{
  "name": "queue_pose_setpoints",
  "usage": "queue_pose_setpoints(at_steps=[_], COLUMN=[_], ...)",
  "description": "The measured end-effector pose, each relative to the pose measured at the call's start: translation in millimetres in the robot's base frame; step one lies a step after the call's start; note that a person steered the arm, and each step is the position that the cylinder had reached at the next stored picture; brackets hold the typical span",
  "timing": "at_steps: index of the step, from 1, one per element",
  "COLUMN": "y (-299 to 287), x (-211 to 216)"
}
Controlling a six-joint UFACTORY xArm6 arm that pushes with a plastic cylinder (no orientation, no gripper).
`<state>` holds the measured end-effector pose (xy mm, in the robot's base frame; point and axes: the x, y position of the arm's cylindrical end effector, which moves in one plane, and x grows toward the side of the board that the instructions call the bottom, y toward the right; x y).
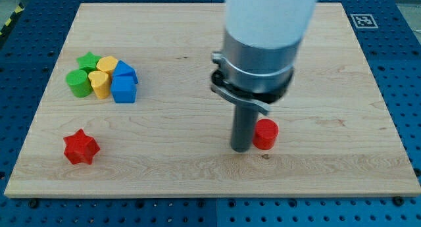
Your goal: Move the red circle to the bottom right side corner of the board
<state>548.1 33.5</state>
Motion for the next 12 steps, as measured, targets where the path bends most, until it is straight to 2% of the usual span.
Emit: queue_pose_setpoints(at_steps=[1, 3, 4, 5, 6, 8, 9, 11, 12], y=[12.5, 81.6, 83.0, 95.9, 126.6, 78.6, 126.7, 129.9, 106.4], x=[-14.6, 12.7, -15.5, -20.9, -6.0, 0.3, 22.3, 28.8, 44.2])
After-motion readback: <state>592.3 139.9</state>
